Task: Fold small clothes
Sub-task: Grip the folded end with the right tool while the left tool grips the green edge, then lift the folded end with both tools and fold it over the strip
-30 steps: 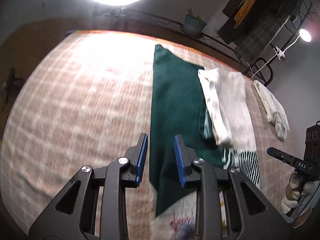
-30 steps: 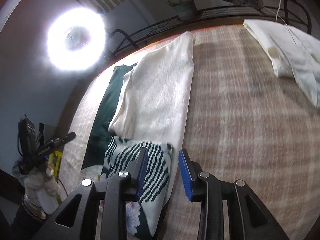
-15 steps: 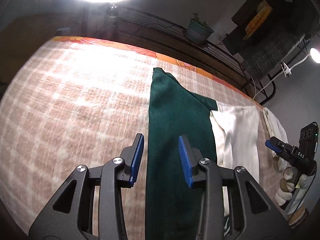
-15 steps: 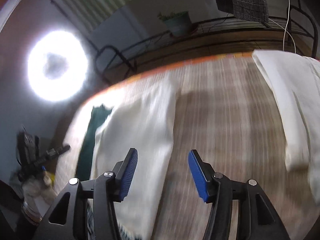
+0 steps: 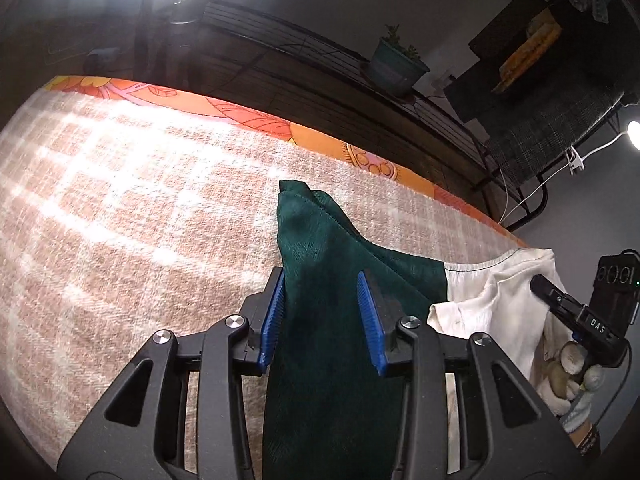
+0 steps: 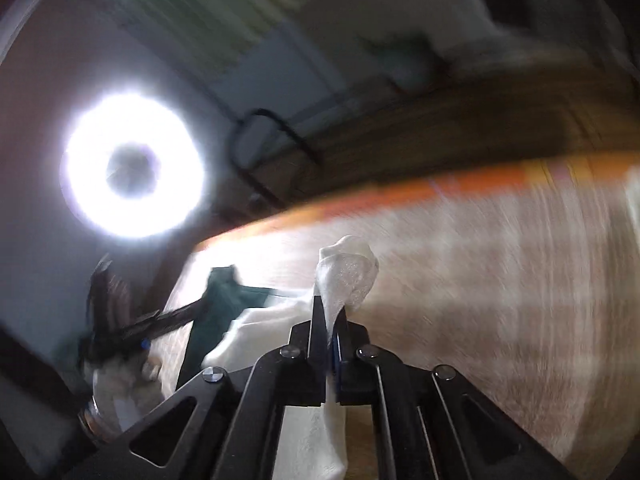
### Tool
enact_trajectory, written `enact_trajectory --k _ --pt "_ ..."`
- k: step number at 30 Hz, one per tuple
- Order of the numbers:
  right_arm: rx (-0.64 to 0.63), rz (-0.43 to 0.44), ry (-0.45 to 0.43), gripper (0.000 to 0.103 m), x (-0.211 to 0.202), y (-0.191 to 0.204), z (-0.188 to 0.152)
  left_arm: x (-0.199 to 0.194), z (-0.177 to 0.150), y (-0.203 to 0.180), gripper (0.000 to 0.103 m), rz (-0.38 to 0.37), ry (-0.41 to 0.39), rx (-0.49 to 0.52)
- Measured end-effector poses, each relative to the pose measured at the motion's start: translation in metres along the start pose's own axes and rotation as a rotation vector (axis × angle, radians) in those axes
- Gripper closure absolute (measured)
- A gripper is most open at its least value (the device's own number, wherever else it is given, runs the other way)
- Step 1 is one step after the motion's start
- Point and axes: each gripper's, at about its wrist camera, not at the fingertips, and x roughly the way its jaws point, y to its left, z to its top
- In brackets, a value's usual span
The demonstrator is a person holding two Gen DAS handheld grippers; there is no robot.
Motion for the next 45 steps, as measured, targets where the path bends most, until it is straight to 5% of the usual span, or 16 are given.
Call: enact_trajectory --k 6,7,9,10,12,13,14,16,32,45 --pt "0.050 -0.152 0.078 0.095 0.021 -0.023 -0.003 0.013 0.010 -0.001 0.067 0.021 -0.009 0.000" --pt "0.063 -0.147 0.085 0.089 0.022 -0.027 -0.002 0.015 0.014 -0.003 0.066 0.023 -0.008 -0.001" --pt "0.081 -0.111 0.073 0.062 0.018 -0.031 0.000 0.021 0.020 -0.006 0.064 0.018 -0.006 0.001" --pt "0.078 -0.125 0.066 0.059 0.016 -0.030 0.003 0.024 0.022 -0.009 0.064 0.016 -0.006 0.009" --pt "0.059 -0.152 0.065 0.063 0.016 -0.030 0.008 0.028 0.023 -0.014 0.064 0.031 -0.017 0.035" --pt "0.052 -0.157 0.068 0.078 0.018 -0.029 0.010 0.030 0.023 -0.018 0.071 0.040 -0.021 0.050" --pt "0.047 -0.155 0.071 0.087 0.020 -0.029 0.011 0.031 0.022 -0.019 0.096 0.039 -0.017 0.059" --pt "0.026 -0.162 0.077 0.100 0.023 -0.025 0.011 0.037 0.022 -0.026 0.101 0.044 -0.005 0.077" --pt "-0.116 -0.163 -0.014 0.102 -0.059 0.054 0.005 -0.070 0.000 -0.055 0.102 -0.042 -0.117 0.174" --pt "-0.224 -0.207 0.014 0.102 -0.127 0.133 -0.072 -0.168 -0.091 -0.042 0.102 -0.033 -0.104 0.235"
